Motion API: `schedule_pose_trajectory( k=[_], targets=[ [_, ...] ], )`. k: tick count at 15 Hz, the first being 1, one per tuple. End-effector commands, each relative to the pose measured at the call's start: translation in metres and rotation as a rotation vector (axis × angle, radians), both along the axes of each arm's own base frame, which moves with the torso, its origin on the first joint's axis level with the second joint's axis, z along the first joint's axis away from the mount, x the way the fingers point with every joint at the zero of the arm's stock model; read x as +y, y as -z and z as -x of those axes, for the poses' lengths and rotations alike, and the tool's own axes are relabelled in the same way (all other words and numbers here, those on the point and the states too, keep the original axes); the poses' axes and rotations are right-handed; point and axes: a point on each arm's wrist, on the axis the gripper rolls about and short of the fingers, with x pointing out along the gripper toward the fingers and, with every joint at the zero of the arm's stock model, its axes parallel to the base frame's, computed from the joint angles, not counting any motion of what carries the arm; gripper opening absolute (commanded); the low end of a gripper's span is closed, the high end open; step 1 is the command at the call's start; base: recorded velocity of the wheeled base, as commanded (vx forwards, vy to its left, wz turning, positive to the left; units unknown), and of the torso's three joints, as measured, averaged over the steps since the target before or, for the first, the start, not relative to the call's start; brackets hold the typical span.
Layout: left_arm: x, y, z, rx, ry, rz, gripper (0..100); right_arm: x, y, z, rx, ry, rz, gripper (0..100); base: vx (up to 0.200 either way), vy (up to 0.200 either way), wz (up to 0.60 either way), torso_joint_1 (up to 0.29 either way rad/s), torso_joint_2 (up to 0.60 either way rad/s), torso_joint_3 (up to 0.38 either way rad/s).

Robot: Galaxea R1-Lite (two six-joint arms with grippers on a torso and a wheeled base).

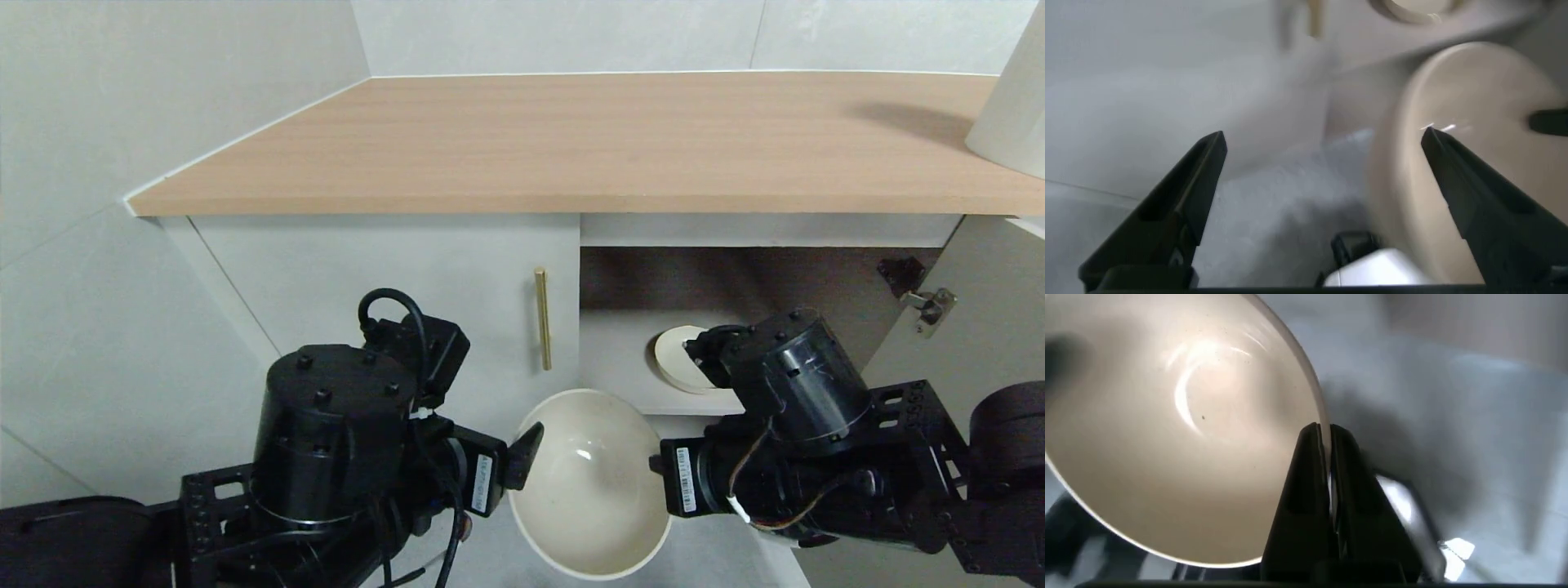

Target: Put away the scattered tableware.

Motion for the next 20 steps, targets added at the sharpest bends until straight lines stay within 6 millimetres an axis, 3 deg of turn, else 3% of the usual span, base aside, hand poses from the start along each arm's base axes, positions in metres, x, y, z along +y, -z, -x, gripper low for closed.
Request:
schedule_pose_trajectory(
  k=[1, 4, 8, 13, 20],
  targets=[
    [0.006, -0.003, -0.009, -0.023, -0.038, 0.027, 100, -0.011, 0.009, -0.017, -0.034, 0.128, 0.036, 0, 0.000, 0.000, 0.00, 0.000, 0.00, 0.000],
    [0.008, -0.006, -0.013, -0.052, -0.053, 0.059, 100, -0.024, 0.028, -0.050, -0.169, 0.274, -0.033, 0, 0.000, 0.000, 0.00, 0.000, 0.00, 0.000],
    [0.011, -0.006, -0.015, -0.053, -0.067, 0.057, 100, -0.052, 0.052, -0.110, -0.213, 0.501, -0.017, 0, 0.000, 0.000, 0.00, 0.000, 0.00, 0.000],
    [0.011, -0.006, -0.015, -0.052, -0.067, 0.059, 100, -0.081, 0.048, -0.141, -0.233, 0.633, -0.055, 0, 0.000, 0.000, 0.00, 0.000, 0.00, 0.000],
    [0.010, -0.006, -0.016, -0.052, -0.067, 0.058, 100, -0.104, 0.074, -0.187, -0.216, 0.740, -0.048, 0, 0.000, 0.000, 0.00, 0.000, 0.00, 0.000]
  ],
)
